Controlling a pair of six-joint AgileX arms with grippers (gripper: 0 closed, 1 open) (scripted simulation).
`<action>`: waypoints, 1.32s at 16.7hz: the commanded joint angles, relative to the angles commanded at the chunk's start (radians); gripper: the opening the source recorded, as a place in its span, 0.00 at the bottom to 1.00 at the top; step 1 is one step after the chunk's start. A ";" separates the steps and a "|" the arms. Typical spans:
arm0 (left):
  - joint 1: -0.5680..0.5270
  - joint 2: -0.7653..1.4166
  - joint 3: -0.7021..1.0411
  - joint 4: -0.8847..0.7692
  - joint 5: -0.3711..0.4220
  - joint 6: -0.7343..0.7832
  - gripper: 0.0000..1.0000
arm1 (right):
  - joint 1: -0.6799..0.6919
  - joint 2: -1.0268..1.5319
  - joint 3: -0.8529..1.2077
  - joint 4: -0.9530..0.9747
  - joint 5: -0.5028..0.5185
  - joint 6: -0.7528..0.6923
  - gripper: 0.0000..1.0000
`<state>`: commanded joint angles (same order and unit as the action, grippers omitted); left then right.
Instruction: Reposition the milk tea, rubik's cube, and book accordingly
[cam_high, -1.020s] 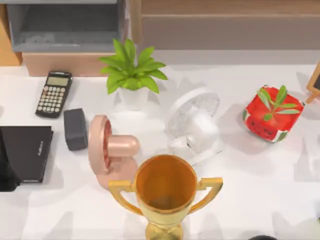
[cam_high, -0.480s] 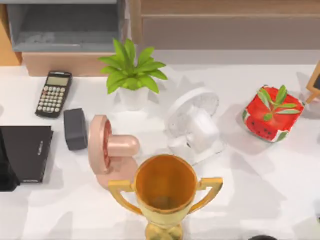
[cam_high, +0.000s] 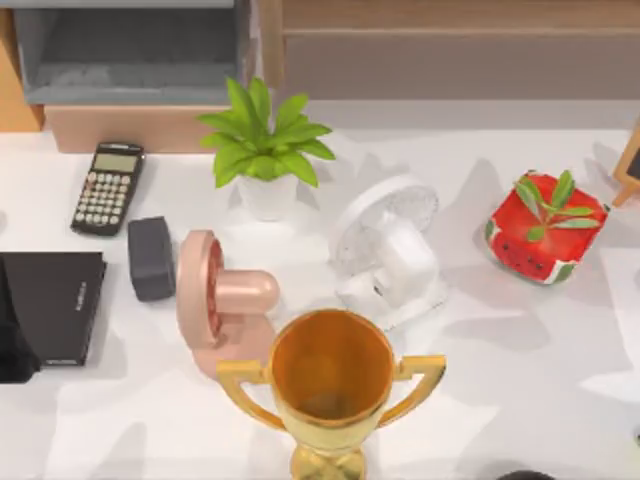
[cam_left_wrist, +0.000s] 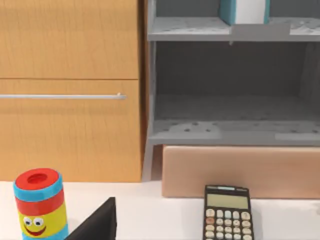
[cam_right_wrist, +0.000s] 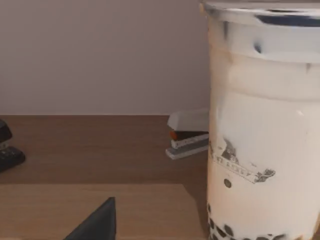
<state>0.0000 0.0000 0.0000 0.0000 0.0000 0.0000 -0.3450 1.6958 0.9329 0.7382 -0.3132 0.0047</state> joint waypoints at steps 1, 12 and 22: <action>0.000 0.000 0.000 0.000 0.000 0.000 1.00 | -0.013 0.056 0.034 0.027 -0.011 0.000 1.00; 0.000 0.000 0.000 0.000 0.000 0.000 1.00 | -0.039 0.182 0.131 0.081 -0.036 0.001 1.00; 0.000 0.000 0.000 0.000 0.000 0.000 1.00 | 0.016 0.397 0.464 -0.038 0.017 0.000 1.00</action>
<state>0.0000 0.0000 0.0000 0.0000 0.0000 0.0000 -0.3294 2.0933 1.3971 0.7006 -0.2960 0.0043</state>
